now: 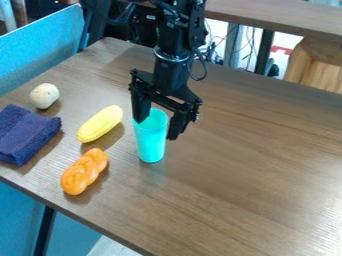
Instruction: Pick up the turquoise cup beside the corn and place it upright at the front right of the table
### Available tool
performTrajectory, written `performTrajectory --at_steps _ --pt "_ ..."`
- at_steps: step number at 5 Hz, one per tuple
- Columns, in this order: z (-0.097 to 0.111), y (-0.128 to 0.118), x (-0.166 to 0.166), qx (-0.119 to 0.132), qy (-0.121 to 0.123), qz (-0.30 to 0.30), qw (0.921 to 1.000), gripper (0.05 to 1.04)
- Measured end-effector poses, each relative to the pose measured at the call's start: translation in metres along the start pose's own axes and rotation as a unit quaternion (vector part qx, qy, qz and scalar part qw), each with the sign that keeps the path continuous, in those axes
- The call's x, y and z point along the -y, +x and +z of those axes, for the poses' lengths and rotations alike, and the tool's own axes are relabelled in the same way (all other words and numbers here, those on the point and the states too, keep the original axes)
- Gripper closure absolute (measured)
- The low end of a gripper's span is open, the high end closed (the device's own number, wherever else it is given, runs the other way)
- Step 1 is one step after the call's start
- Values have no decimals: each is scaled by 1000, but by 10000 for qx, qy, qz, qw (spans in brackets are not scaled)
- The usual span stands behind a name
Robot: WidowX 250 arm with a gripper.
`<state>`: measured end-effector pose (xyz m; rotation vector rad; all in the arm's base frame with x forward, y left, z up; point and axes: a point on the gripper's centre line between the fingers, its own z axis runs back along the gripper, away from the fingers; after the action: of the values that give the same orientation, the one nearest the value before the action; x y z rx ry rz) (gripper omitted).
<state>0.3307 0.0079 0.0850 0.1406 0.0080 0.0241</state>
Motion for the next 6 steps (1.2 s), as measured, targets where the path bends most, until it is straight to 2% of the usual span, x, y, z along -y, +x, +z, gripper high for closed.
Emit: performTrajectory --at_steps 1,3,4,5,6 --pt "-6 4 2 39 -17 -63 10000 83" --pt "-6 13 8 336 -183 -115 9992 83" --pt "-7 14 9 359 -248 -86 9990 133" --pt "-16 8 10 209 -418 79 9989 413" --pt "-17 8 5 197 -444 184 9986 706"
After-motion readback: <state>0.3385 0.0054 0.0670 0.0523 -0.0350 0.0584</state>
